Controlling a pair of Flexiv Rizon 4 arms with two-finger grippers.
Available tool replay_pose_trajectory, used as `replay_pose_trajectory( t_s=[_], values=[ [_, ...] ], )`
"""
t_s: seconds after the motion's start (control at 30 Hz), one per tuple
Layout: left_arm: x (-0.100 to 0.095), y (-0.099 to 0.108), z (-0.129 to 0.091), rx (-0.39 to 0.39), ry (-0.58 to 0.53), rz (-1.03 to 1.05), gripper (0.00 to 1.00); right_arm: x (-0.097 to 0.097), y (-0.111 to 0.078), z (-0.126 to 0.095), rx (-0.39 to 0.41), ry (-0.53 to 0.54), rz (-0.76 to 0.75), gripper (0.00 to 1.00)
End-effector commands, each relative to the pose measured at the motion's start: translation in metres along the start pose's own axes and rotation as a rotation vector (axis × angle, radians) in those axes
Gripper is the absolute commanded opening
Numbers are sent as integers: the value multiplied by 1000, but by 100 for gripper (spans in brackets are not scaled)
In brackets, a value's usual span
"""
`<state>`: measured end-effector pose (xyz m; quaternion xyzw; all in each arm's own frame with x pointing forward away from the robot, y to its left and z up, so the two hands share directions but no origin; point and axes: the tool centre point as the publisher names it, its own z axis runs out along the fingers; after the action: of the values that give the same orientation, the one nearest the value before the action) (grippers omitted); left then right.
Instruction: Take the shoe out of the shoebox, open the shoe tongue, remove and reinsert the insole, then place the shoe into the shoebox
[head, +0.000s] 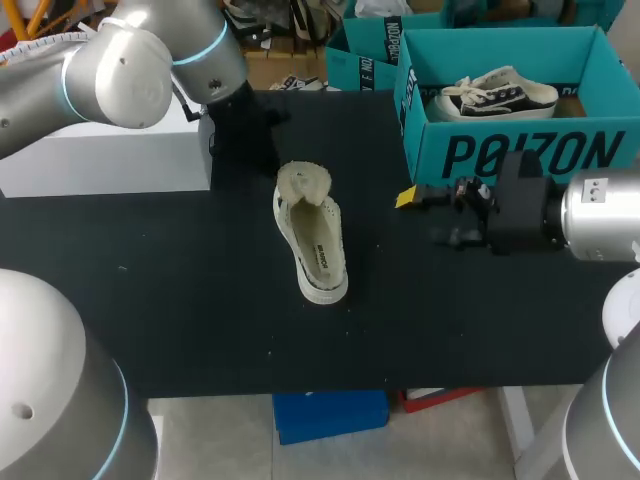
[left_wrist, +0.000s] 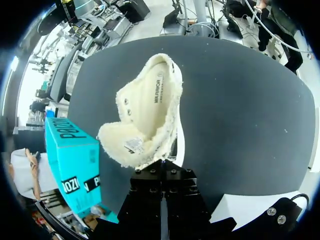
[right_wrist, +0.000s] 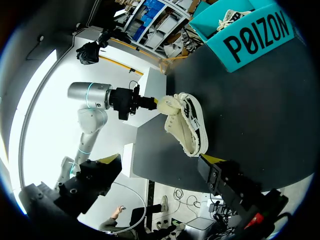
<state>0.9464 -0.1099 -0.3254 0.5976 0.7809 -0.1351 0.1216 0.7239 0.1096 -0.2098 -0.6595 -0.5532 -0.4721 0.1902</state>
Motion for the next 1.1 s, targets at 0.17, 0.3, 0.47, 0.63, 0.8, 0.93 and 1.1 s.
replay_pose_trajectory(
  t_s=[0.17,0.3,0.47,0.63,0.8,0.93,1.1],
  values=[
    [-10,-7,18,24,-33,18,0,0,0,1,0,0,0,100],
    [-15,-17,25,45,-43,36,0,0,0,1,0,0,0,100],
    [-17,-31,31,71,-42,64,0,0,0,1,0,0,0,100],
    [-10,-48,31,93,-39,82,0,0,0,1,0,0,0,100],
    [6,-55,27,110,-31,63,0,0,0,1,0,0,0,100],
    [14,-54,21,108,-24,58,0,0,0,1,0,0,0,100],
    [18,-42,1,60,-19,57,0,0,0,1,0,0,0,100]
  ],
)
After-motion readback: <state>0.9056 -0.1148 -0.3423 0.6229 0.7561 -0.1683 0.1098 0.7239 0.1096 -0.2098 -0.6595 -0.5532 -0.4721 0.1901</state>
